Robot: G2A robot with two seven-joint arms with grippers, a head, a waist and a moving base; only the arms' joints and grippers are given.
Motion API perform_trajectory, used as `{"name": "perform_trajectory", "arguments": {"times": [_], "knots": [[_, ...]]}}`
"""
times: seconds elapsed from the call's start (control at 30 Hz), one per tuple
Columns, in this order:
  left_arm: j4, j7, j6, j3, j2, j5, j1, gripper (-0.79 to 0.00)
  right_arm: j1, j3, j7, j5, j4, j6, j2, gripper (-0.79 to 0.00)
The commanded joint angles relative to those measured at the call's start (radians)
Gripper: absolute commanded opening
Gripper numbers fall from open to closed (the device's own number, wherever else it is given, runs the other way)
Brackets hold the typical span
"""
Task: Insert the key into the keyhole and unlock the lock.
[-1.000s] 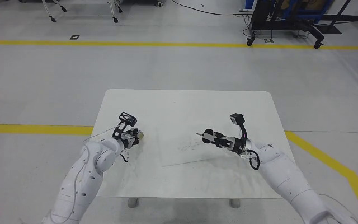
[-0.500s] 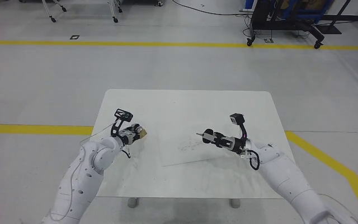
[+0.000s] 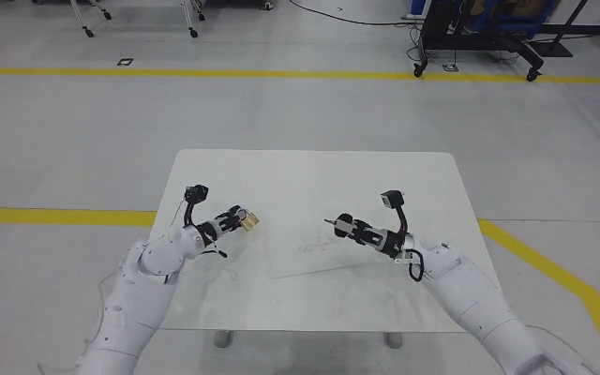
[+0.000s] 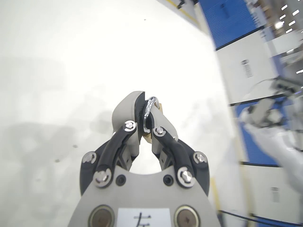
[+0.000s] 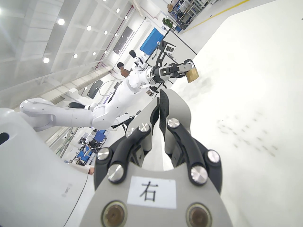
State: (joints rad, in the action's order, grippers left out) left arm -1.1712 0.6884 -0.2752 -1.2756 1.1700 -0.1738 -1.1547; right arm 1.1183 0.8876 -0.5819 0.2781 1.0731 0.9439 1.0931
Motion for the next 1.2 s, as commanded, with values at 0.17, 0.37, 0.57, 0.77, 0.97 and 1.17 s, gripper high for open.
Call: {"name": "perform_trajectory", "arguments": {"times": [0.17, 0.37, 0.57, 0.77, 0.97, 1.17], "knots": [[0.155, 0.087, 0.018, 0.091, 0.039, 0.25, 0.147, -0.785, -0.028, -0.056, 0.282, -0.121, -0.05, -0.022, 0.062, -0.785], [0.155, 0.087, 0.018, 0.091, 0.039, 0.25, 0.147, -0.785, -0.028, -0.056, 0.282, -0.121, -0.05, -0.022, 0.062, -0.785], [0.191, 0.239, 0.126, 0.057, 0.058, 0.653, 0.109, -0.785, -0.023, -0.06, 0.284, -0.117, -0.037, -0.031, 0.064, -0.785], [0.364, 0.42, 0.359, 0.089, 0.104, 1.038, 0.18, -0.785, -0.023, -0.089, 0.31, -0.129, 0.018, -0.095, 0.088, -0.785], [0.469, 0.45, 0.407, 0.169, 0.144, 1.063, 0.271, -0.785, -0.046, -0.088, 0.332, -0.165, 0.03, -0.142, 0.104, -0.785], [0.539, 0.503, 0.427, 0.215, 0.171, 1.071, 0.335, -0.785, -0.037, -0.067, 0.357, -0.217, 0.1, -0.183, 0.106, -0.785]]}}
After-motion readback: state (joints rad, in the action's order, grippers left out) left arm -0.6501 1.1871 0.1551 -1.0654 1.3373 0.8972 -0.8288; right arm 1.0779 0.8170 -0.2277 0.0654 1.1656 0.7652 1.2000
